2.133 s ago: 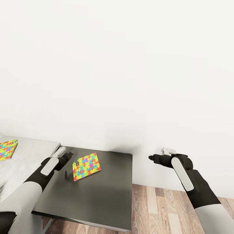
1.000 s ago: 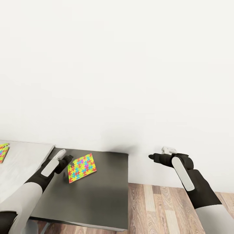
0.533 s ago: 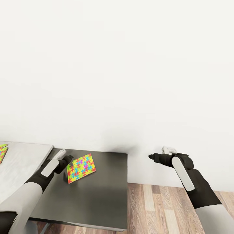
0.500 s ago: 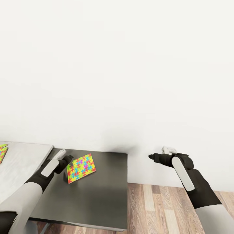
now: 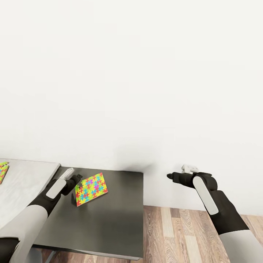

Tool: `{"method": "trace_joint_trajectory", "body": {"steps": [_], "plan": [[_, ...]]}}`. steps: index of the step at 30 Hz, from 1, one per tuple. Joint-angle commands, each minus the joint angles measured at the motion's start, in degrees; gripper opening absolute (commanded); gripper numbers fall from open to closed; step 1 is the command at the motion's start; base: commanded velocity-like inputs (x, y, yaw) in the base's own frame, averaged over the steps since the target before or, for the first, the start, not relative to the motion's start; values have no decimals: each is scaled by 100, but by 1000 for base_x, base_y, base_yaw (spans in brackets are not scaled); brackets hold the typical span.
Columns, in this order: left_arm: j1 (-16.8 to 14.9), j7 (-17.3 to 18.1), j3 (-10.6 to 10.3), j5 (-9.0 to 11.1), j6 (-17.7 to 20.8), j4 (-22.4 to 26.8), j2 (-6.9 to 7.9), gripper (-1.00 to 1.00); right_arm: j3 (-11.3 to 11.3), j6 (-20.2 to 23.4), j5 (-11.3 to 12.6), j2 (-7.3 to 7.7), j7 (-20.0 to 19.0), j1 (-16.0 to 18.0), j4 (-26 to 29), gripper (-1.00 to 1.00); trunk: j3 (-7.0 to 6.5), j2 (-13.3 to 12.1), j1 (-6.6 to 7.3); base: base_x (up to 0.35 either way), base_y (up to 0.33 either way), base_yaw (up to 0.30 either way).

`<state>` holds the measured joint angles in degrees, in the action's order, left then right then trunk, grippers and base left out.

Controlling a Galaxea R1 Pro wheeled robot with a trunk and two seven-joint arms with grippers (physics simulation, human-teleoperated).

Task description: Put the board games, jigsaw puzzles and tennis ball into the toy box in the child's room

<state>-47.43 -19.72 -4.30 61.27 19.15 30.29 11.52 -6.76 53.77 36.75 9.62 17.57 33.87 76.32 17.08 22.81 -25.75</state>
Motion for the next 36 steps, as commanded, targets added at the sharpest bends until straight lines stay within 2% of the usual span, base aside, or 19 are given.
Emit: {"method": "trace_joint_trajectory", "body": {"steps": [1,21,28,36], "plan": [[-3,-49,-44,52,2,12,9,100,-14,11,58,5,60,6,6,100,11,11,-3,0,0,0],[1,-74,-5,72,-7,-106,21,100,-17,4,59,4,64,4,6,100,11,11,-3,0,0,0],[4,-75,74,77,-10,-186,21,100,-18,3,57,4,67,-1,6,100,11,11,-3,0,0,-1],[5,-75,129,78,-14,-215,18,100,-18,8,53,4,64,-3,6,100,11,11,-3,0,0,-108]]}}
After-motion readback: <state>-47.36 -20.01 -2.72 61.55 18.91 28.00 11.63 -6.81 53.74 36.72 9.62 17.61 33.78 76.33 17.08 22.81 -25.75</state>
